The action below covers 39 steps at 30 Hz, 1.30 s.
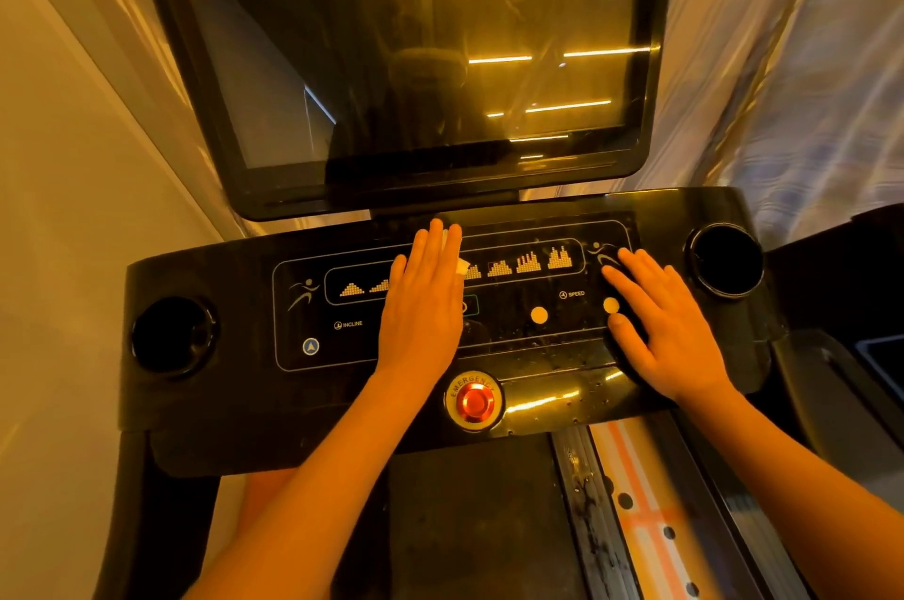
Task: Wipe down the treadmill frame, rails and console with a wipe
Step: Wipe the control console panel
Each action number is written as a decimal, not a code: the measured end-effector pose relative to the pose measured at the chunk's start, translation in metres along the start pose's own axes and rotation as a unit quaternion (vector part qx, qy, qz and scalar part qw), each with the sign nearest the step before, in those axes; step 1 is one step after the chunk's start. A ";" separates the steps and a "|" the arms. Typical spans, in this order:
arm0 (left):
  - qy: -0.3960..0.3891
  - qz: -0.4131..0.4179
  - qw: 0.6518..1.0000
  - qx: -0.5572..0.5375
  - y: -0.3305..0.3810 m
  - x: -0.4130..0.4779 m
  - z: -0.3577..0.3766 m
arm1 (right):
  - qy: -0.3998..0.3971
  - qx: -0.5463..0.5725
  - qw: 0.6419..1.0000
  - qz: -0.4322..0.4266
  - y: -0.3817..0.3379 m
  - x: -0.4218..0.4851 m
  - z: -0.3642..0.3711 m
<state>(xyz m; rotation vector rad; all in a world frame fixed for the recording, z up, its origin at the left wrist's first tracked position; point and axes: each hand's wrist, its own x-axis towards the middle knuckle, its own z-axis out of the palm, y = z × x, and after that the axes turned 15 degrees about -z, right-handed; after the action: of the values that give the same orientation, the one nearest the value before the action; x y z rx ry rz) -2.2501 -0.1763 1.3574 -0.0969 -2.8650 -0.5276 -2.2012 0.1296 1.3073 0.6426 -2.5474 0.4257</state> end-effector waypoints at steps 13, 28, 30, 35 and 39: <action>0.023 -0.032 0.997 -0.068 0.011 0.013 0.005 | 0.005 0.011 1.000 -0.003 0.000 0.000 -0.001; -0.052 -0.063 0.996 0.029 0.009 -0.067 0.011 | -0.001 0.000 1.000 -0.009 0.001 0.000 -0.001; -0.040 -0.057 0.998 -0.002 0.012 -0.054 0.009 | -0.004 0.001 1.000 -0.008 0.001 0.000 -0.002; -0.023 -0.044 0.999 -0.020 0.021 -0.001 0.001 | 0.001 0.009 1.000 -0.003 0.000 0.001 -0.004; -0.027 -0.023 0.999 -0.028 0.018 -0.003 0.004 | 0.006 0.005 1.000 0.000 -0.002 0.000 -0.004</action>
<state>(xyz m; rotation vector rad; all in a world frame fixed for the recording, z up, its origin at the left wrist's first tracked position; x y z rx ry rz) -2.2458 -0.1576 1.3589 -0.0562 -2.9121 -0.6228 -2.1988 0.1295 1.3111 0.6425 -2.5356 0.4406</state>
